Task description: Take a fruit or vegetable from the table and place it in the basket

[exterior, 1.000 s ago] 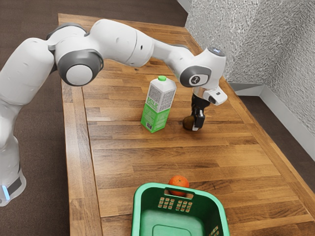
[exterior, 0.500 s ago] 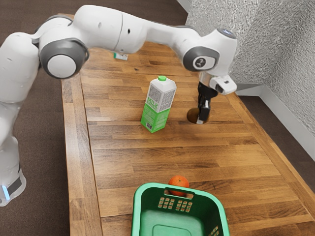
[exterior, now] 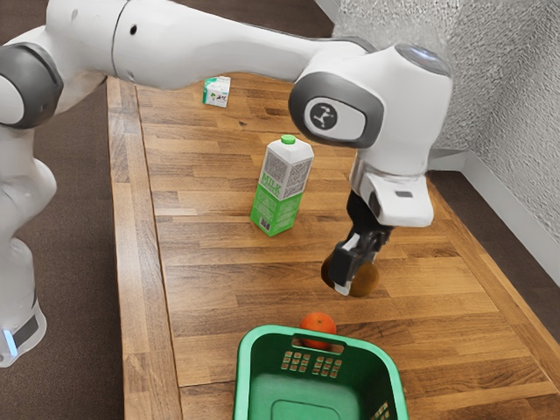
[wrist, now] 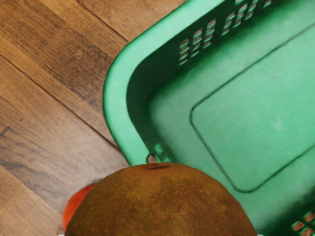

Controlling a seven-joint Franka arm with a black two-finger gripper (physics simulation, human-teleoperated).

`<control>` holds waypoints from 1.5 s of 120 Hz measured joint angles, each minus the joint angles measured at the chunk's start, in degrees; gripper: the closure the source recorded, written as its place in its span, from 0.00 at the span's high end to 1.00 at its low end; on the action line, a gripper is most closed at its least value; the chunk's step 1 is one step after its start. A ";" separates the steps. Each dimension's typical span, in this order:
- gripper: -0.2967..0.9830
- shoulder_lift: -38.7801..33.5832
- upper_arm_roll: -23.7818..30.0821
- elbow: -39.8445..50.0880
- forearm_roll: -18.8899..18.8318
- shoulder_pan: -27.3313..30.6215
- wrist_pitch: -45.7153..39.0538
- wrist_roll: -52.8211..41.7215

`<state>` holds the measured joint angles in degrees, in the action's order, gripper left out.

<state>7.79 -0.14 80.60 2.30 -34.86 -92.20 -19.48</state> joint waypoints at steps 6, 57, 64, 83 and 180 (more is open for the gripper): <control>0.55 -0.01 2.75 0.02 -0.11 -0.23 0.45 0.14; 0.55 4.17 11.81 2.84 -0.41 -0.96 -1.24 3.45; 0.56 5.28 11.82 3.03 -0.43 -1.00 -2.87 3.91; 0.56 8.16 12.27 4.82 -0.99 -1.91 -9.49 5.20; 0.74 -19.54 -10.65 1.27 -7.38 -1.82 -1.46 10.50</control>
<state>-11.75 -10.79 81.87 -5.08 -36.68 -93.66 -8.97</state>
